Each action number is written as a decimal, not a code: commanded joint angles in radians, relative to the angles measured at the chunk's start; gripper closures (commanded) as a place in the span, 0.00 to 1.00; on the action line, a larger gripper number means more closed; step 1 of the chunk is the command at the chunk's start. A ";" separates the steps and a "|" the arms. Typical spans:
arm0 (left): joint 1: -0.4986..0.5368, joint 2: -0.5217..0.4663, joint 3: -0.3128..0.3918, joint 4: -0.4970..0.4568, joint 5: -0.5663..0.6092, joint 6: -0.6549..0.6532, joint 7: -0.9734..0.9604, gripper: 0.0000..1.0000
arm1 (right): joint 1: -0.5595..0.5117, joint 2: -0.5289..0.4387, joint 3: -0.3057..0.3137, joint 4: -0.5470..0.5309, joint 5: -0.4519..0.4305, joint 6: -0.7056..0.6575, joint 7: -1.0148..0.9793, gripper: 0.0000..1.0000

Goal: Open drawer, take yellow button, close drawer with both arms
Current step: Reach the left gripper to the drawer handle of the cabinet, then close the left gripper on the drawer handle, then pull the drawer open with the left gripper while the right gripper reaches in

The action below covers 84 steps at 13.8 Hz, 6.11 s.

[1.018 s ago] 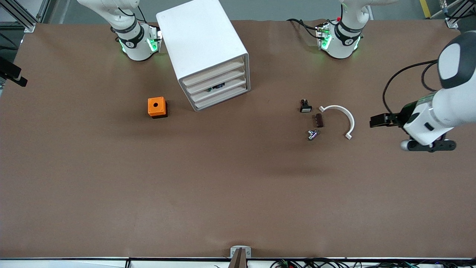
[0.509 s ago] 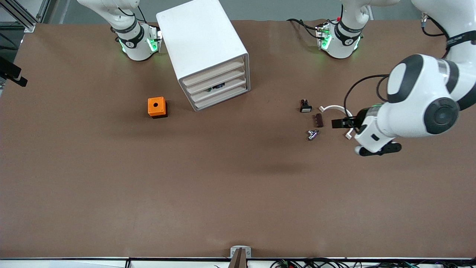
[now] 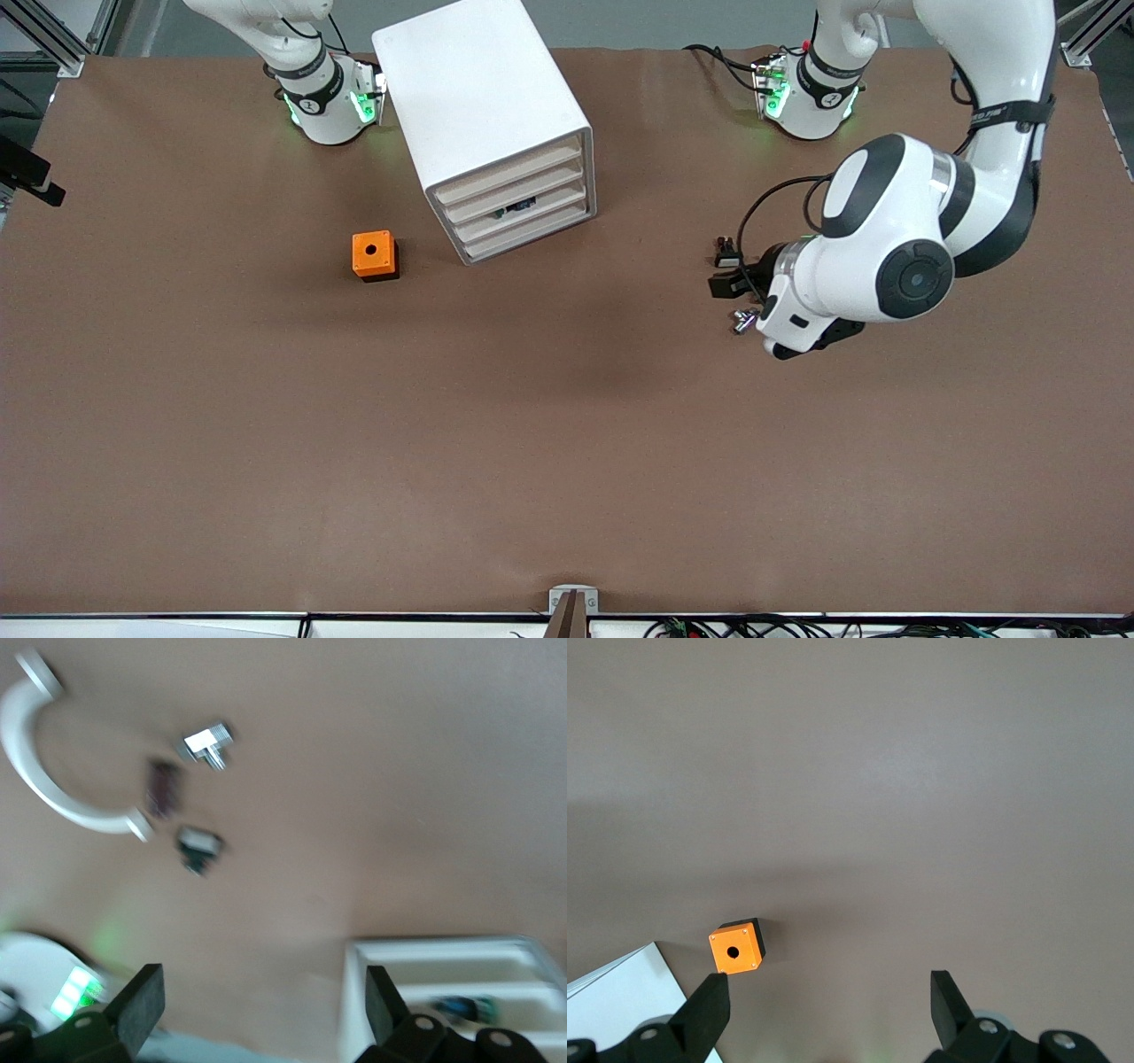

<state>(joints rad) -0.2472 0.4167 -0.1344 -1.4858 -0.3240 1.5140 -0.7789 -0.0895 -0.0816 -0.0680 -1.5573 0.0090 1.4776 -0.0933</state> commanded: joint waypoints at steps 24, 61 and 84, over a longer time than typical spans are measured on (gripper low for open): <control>-0.202 0.370 -0.013 0.142 -0.555 -0.133 -1.324 0.00 | -0.003 -0.012 0.001 -0.009 -0.003 0.004 0.007 0.00; -0.342 0.436 -0.001 0.121 -0.687 -0.262 -1.467 0.89 | -0.010 0.190 0.001 0.031 -0.020 0.086 -0.011 0.00; -0.126 0.439 0.005 0.133 -0.718 -0.123 -1.459 0.68 | 0.454 0.010 0.010 -0.202 0.052 0.098 1.330 0.00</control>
<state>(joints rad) -0.3749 0.8473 -0.1353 -1.3580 -1.0328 1.3727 -2.2537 0.2877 0.0207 -0.0453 -1.6619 0.0373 1.5529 1.1051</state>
